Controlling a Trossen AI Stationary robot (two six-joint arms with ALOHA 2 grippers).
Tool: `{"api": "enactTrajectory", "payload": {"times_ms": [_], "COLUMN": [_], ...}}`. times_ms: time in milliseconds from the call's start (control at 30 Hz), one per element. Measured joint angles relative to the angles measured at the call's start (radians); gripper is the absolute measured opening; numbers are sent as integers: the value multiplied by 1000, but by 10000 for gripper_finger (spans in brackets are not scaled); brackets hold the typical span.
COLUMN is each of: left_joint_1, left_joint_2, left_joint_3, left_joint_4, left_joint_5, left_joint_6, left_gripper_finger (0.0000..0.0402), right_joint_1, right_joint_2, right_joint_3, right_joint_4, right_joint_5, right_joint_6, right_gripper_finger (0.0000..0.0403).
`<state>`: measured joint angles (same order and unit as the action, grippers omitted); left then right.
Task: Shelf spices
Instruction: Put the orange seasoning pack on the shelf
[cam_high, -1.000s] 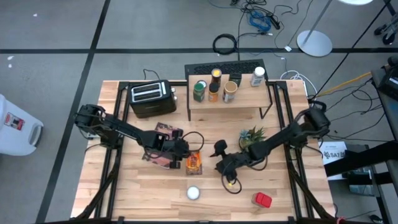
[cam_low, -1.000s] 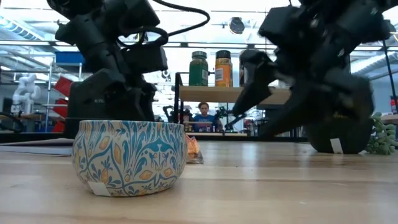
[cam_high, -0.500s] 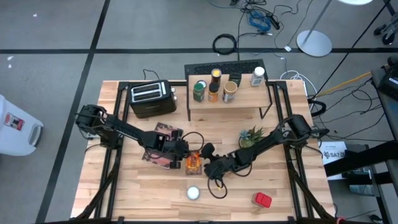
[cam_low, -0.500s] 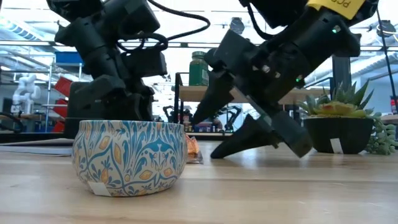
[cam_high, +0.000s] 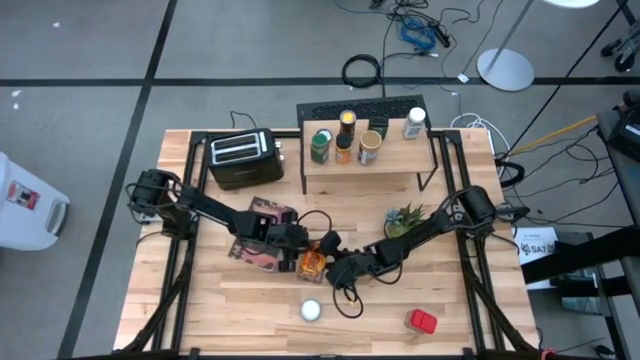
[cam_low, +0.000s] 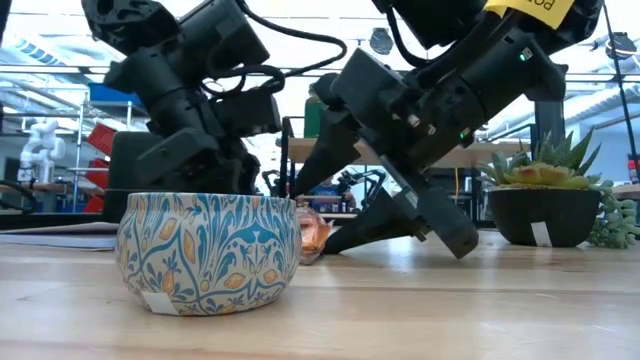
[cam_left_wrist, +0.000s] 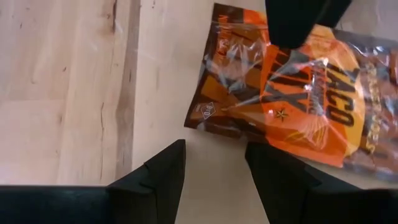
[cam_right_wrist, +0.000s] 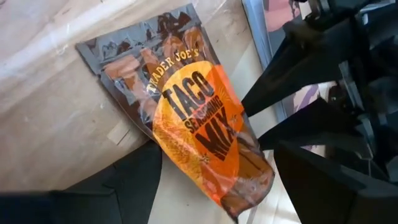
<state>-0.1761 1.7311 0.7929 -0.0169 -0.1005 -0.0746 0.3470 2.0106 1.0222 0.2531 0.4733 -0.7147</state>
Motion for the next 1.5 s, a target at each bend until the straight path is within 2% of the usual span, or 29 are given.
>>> {"api": "enactTrajectory", "payload": {"times_ms": [133,233,600,867,1033,1233,1500], "left_joint_1": [0,0,5,5,7,34,60], "left_joint_2": [2,2,2,-5,-59,-198,-403], "left_joint_3": [0,0,0,0,0,0,0], "left_joint_4": [14,28,72,55,14,-72,-92], "left_joint_5": [0,0,-2,-13,-88,-191,-197], "left_joint_6": [-23,-39,-80,-104,-103,-107,-287], "left_gripper_finger": [187,187,187,187,187,187,187], "right_joint_1": [0,0,1,5,16,36,37], "right_joint_2": [2,3,5,5,3,3,2], "right_joint_3": [0,0,-2,-2,-2,-2,-2], "right_joint_4": [25,49,91,136,141,141,140], "right_joint_5": [-5,-19,-37,24,47,158,342], "right_joint_6": [-13,-15,41,143,186,222,268], "right_gripper_finger": [292,269,103,36,11,7,6]}}
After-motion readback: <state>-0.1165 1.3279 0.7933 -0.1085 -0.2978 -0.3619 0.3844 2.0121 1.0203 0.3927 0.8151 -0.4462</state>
